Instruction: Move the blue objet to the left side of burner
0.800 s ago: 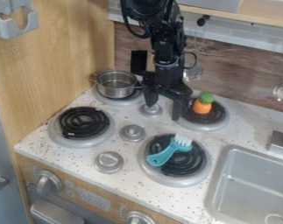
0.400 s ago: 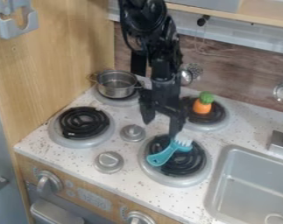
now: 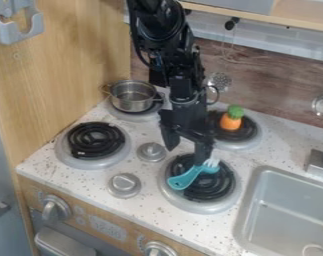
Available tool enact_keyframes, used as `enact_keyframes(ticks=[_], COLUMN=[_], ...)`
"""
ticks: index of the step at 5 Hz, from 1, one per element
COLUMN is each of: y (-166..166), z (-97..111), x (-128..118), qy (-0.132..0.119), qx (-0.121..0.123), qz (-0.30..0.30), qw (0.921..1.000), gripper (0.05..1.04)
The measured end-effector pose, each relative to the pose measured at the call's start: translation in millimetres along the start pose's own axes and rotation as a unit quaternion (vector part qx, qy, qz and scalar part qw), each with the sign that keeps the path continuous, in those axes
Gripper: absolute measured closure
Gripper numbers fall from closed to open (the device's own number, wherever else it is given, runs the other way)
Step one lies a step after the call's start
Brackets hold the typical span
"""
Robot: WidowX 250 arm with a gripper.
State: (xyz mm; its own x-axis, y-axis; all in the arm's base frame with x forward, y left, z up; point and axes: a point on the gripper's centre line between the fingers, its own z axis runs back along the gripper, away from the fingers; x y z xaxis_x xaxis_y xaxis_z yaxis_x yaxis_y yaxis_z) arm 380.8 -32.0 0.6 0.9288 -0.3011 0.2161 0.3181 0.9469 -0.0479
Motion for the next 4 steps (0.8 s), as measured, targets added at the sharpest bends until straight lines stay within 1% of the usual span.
enact_keyframes(ticks=[1, 2, 3, 4], y=[-0.6, 1.0, -2.3, -4.6], z=[-15.0, -34.1, -37.2, -38.4], x=[2.4, 0.4, 4.2, 5.5], qy=[0.019, 0.038, 0.035, 0.034], qx=[0.000, 0.001, -0.005, -0.005], qz=[0.002, 0.007, 0.005, 0.002], qw=[0.9998, 0.9992, 0.9994, 0.9994], gripper=[0.085, 0.085, 0.085, 0.141])
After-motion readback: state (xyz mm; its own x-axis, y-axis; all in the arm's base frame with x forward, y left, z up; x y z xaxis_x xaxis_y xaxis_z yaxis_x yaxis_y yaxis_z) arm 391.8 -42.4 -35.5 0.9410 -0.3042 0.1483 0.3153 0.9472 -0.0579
